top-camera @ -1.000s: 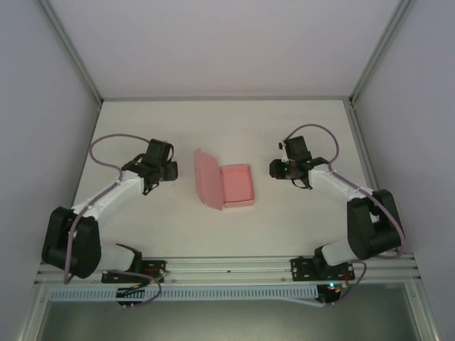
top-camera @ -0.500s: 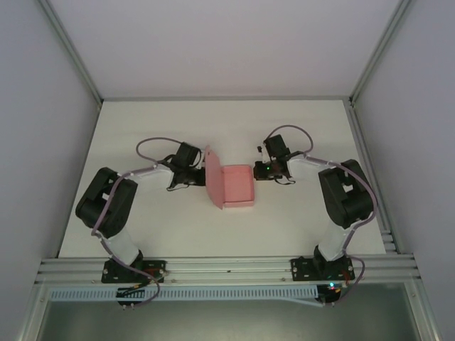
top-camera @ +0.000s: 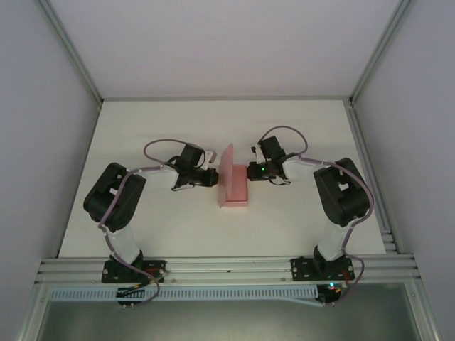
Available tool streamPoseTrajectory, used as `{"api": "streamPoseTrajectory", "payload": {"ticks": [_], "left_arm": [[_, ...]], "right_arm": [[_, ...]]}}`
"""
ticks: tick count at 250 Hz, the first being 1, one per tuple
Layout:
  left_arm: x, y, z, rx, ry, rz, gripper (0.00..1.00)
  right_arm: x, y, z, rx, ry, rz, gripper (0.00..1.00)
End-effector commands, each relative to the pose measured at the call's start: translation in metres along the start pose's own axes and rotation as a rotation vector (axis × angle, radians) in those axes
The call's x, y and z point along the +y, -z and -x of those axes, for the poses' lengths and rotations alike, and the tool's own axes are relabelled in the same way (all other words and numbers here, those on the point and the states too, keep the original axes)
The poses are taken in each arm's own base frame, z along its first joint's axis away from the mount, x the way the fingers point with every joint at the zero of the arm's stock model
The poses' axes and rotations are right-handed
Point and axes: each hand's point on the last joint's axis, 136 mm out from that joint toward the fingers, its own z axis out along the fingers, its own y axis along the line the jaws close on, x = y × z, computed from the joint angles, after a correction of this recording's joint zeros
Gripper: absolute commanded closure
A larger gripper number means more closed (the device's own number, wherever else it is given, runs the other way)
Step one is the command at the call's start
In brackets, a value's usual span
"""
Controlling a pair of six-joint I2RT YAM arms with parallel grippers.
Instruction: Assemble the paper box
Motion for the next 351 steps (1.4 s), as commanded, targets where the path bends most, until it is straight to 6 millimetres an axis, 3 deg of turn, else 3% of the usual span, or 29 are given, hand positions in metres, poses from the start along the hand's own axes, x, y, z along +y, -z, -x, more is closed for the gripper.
{"api": "streamPoseTrajectory", "payload": {"ticks": [1,90,135,171,182,199,208,219,242,270,294,334,351], "left_arm": [[-0.023,-0.010,0.001,-0.011,-0.023,-0.134,0.92],[-0.037,-0.014,0.014,-0.032,-0.063,-0.205,0.95],[-0.017,-0.013,0.028,-0.043,-0.042,-0.166,0.95],[0.021,-0.002,0.038,-0.056,-0.020,-0.027,0.88],[0.031,0.003,0.043,-0.060,-0.032,0.027,0.87],[0.042,0.013,0.053,-0.077,-0.040,0.088,0.82],[0.045,0.021,0.060,-0.101,-0.040,0.096,0.74],[0.049,0.032,0.068,-0.132,-0.028,0.115,0.64],[0.067,0.059,0.079,-0.173,-0.005,0.229,0.39],[0.078,0.094,0.080,-0.219,-0.002,0.364,0.01],[0.081,0.126,0.072,-0.271,0.041,0.439,0.00],[0.091,0.174,0.044,-0.370,0.158,0.549,0.00],[0.092,0.185,0.030,-0.381,0.177,0.566,0.00]], "right_arm": [[0.025,-0.008,0.002,-0.005,0.009,0.104,0.87],[0.050,-0.006,-0.001,-0.038,0.002,0.227,0.88],[0.013,0.006,-0.019,-0.030,-0.033,0.031,0.87],[-0.021,0.035,-0.038,-0.017,-0.068,-0.179,0.79],[-0.025,0.043,-0.046,-0.011,-0.082,-0.204,0.71],[-0.033,0.053,-0.057,-0.011,-0.091,-0.234,0.62],[-0.038,0.060,-0.060,-0.022,-0.087,-0.263,0.54],[-0.047,0.068,-0.062,-0.032,-0.082,-0.315,0.52],[-0.051,0.085,-0.051,-0.067,-0.015,-0.364,0.41],[-0.026,0.093,-0.019,-0.145,0.126,-0.276,0.28],[0.002,0.089,0.007,-0.187,0.273,-0.166,0.15],[0.032,0.061,0.038,-0.160,0.383,-0.037,0.13],[0.042,0.044,0.044,-0.128,0.396,0.016,0.14]]}}
